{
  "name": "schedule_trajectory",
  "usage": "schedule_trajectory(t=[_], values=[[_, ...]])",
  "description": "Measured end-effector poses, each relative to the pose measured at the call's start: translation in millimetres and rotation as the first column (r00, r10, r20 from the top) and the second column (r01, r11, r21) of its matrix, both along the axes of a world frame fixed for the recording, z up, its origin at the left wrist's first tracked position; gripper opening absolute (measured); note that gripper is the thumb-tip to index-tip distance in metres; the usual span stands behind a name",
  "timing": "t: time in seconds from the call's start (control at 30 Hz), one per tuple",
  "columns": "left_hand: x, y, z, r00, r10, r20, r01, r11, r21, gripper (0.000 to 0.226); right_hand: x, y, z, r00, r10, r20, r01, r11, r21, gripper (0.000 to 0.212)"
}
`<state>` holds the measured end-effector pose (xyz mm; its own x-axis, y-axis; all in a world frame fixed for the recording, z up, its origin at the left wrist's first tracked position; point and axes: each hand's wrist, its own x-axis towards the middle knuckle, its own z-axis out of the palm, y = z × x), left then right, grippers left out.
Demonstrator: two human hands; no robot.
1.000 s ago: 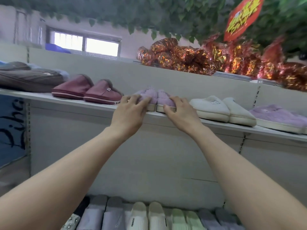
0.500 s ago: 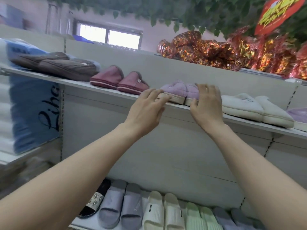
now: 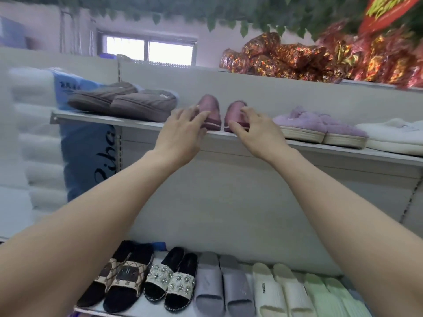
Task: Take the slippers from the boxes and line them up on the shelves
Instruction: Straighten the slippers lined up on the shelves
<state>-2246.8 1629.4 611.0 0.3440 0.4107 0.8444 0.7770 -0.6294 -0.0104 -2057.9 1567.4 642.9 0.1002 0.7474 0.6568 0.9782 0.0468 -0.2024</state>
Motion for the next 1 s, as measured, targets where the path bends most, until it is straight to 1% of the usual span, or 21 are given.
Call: schedule_trajectory(t=[0.07, 0.13, 0.23, 0.37, 0.5, 0.53, 0.6, 0.67, 0.7, 0.77, 0.83, 0.9, 0.97, 1.0], values=[[-5, 8, 0, 0.999, -0.048, 0.0, 0.048, 0.998, -0.027, 0.046, -12, 9, 2, 0.997, -0.081, -0.021, 0.081, 0.997, -0.007, 0.054], [-6, 14, -1, 0.996, -0.082, -0.016, 0.082, 0.997, -0.009, 0.046, -19, 14, 0, 0.991, -0.133, -0.001, 0.133, 0.991, 0.012, 0.048], [-6, 21, -3, 0.994, -0.108, -0.026, 0.108, 0.994, 0.014, 0.045, -23, 16, -2, 0.992, -0.128, 0.011, 0.127, 0.991, 0.031, 0.042], [-7, 27, -4, 0.992, -0.128, -0.022, 0.128, 0.992, 0.005, 0.046, -20, 16, -1, 0.993, -0.118, 0.019, 0.118, 0.993, 0.006, 0.044], [-14, 15, -5, 0.991, -0.127, -0.03, 0.127, 0.992, -0.029, 0.047, -16, 17, -1, 0.993, -0.11, 0.033, 0.111, 0.993, -0.041, 0.044], [-19, 10, -6, 0.991, -0.131, -0.04, 0.13, 0.991, -0.011, 0.047, -17, 18, 0, 0.991, -0.126, 0.047, 0.127, 0.992, -0.026, 0.044], [-37, 3, -5, 0.99, -0.124, -0.059, 0.128, 0.99, 0.065, 0.047, -26, 21, 3, 0.984, -0.147, 0.104, 0.138, 0.986, 0.089, 0.046], [-62, 2, -2, 0.996, -0.08, -0.046, 0.086, 0.985, 0.148, 0.041, -45, 23, 8, 0.983, -0.109, 0.148, 0.076, 0.974, 0.216, 0.05], [-77, 3, 1, 0.998, -0.054, -0.024, 0.058, 0.983, 0.173, 0.04, -60, 23, 11, 0.986, -0.074, 0.152, 0.034, 0.966, 0.255, 0.048], [-108, 9, 9, 0.999, -0.01, 0.031, 0.004, 0.981, 0.195, 0.042, -92, 24, 14, 0.991, 0.005, 0.131, -0.042, 0.958, 0.283, 0.043], [-140, 19, 15, 0.995, 0.05, 0.084, -0.065, 0.979, 0.195, 0.043, -123, 29, 15, 0.989, 0.075, 0.128, -0.107, 0.957, 0.268, 0.041], [-171, 34, 20, 0.987, 0.084, 0.139, -0.103, 0.985, 0.14, 0.042, -151, 37, 16, 0.981, 0.128, 0.143, -0.16, 0.958, 0.239, 0.041], [-201, 51, 24, 0.98, 0.112, 0.163, -0.125, 0.989, 0.073, 0.044, -175, 47, 16, 0.983, 0.151, 0.108, -0.17, 0.965, 0.2, 0.044], [-213, 61, 24, 0.979, 0.133, 0.152, -0.141, 0.989, 0.041, 0.046, -186, 53, 16, 0.985, 0.158, 0.075, -0.169, 0.97, 0.174, 0.046]])
